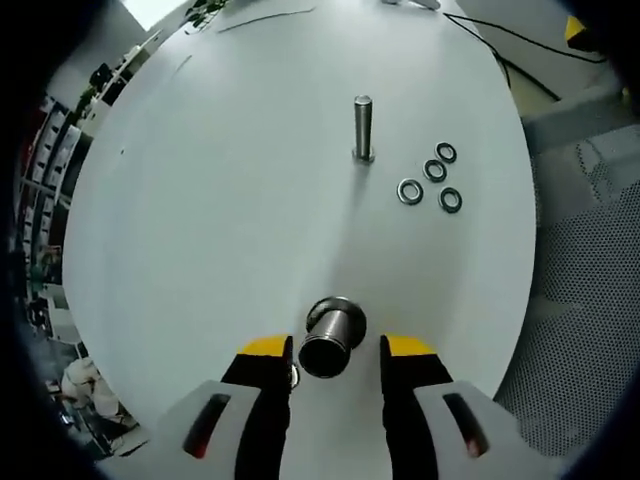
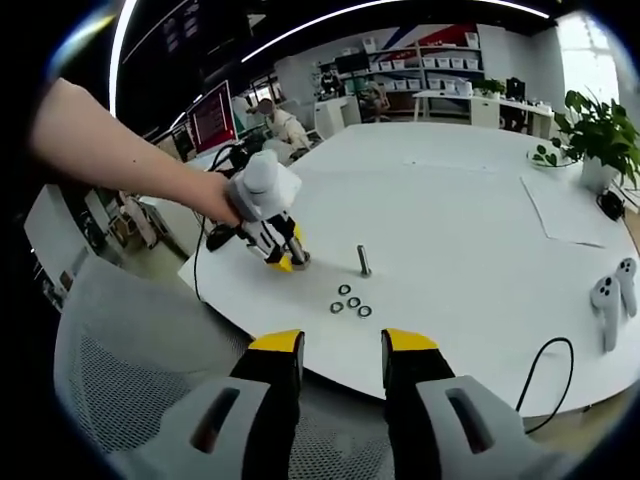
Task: Place the washer onto the threaded stud by aligning its center hole with the stud, sliding it down to the base, and recovering from edge contact or off-axis alignment until the washer reaches the visible bottom stop.
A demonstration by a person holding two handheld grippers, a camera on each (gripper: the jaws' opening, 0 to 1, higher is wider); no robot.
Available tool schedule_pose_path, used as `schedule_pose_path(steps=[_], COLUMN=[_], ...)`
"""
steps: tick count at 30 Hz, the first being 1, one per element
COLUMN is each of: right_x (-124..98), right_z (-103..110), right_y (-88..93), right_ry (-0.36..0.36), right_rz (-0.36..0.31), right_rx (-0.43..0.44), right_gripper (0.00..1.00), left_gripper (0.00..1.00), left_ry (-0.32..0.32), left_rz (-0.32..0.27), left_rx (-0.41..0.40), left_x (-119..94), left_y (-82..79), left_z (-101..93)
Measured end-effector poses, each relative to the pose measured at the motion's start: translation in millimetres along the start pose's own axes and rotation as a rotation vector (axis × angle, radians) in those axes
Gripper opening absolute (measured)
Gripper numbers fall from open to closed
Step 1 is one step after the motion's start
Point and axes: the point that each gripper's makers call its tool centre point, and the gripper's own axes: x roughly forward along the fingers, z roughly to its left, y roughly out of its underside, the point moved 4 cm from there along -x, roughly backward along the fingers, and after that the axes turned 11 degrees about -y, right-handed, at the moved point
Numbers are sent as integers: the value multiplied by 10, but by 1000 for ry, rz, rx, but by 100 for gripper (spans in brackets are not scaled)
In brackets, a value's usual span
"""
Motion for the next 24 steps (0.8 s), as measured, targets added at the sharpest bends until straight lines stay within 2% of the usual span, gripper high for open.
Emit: schedule_pose_path(steps=[6,7,9,14,17,21,24], right_x=[-3,-4,-3,-4,-3,-3,-5], right_z=[-7,-7,-9,-16,-17,-19,-20], right_y=[-3,-1,1,6,11,17,9], right_ry=[3,3,4,7,9,11,12], right_rz=[-2,-1,0,2,4,8,4], right_rx=[2,2,2,6,6,9,6], right_gripper=[34,34,34,34,34,34,34], left_gripper=[35,35,35,35,35,35,35], left_ry=[-6,-4,-10,-19,-20,-20,7], left_rz=[23,43,65,86,85,50,42], left_rx=[-43,-97,-145,-203,-248,-295,-280], left_x=[-8,2,21,71,80,97,137], left_y=[164,220,290,436,452,409,388], left_z=[71,91,139,257,304,404,387])
